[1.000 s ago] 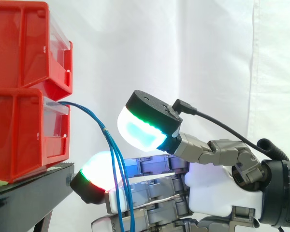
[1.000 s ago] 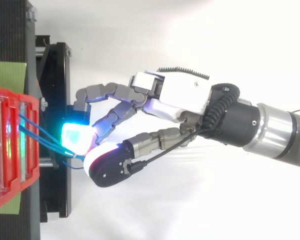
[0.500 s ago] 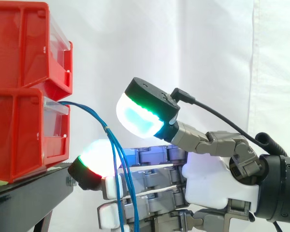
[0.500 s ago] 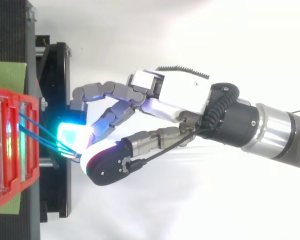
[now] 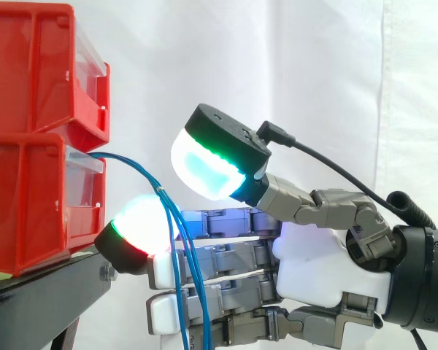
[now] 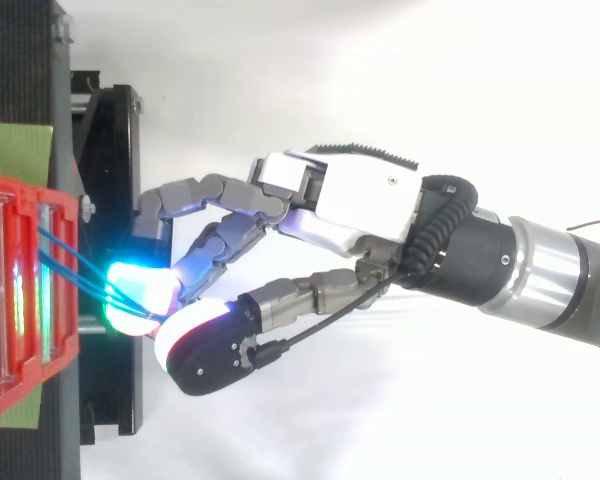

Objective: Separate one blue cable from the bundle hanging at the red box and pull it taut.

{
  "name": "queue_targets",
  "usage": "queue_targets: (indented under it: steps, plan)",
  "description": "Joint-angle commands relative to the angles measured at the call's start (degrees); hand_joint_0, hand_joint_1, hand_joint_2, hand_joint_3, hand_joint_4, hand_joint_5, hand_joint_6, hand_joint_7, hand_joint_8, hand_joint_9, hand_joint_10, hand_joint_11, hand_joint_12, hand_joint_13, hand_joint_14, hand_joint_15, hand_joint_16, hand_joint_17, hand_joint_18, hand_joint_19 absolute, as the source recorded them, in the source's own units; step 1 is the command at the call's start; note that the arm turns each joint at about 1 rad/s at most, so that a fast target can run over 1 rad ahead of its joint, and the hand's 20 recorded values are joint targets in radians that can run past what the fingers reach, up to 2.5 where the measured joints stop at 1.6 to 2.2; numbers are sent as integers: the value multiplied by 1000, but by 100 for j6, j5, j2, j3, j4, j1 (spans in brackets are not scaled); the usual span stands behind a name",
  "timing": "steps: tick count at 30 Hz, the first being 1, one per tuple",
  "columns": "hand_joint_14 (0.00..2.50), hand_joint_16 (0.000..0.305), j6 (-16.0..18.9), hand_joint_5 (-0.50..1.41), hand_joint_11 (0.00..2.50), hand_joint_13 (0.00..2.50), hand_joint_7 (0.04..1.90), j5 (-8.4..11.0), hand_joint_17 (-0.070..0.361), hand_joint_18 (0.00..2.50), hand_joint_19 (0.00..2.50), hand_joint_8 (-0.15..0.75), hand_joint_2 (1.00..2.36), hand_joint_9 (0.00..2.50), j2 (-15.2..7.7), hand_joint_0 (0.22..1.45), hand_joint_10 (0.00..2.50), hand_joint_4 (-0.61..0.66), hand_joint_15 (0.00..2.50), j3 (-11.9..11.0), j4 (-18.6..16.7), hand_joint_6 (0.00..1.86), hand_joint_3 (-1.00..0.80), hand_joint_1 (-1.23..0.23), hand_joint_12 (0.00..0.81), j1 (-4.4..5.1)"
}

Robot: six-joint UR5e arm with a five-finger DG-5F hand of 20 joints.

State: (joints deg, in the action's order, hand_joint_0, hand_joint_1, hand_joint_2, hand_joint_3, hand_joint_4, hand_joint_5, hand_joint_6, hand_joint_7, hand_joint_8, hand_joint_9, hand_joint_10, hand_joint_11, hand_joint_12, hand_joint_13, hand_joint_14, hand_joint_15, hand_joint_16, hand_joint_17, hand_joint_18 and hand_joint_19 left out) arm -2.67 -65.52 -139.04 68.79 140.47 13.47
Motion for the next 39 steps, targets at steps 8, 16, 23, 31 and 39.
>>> queue_targets:
  steps: [8,16,23,31,39]
  plan:
    - [22,45,-50,-211,778,1024,927,74,102,723,576,282,1022,975,-1,653,20,38,567,3,-2,826,-229,-715,318,50]
    - [21,46,-50,-223,839,1034,880,92,103,726,582,282,1028,979,8,649,21,-8,587,3,-2,880,-129,-712,320,68]
    - [23,46,-50,-222,870,1059,904,92,102,735,591,296,1029,1032,-1,643,23,-63,603,3,-20,919,5,-688,325,68]
    - [24,46,-6,-214,916,1084,948,92,104,750,581,303,1026,1106,-1,631,24,3,611,3,-20,927,-97,-700,332,68]
    - [24,46,65,-220,989,1128,940,101,104,756,580,306,1022,1114,8,635,23,40,681,3,15,927,-230,-679,334,68]
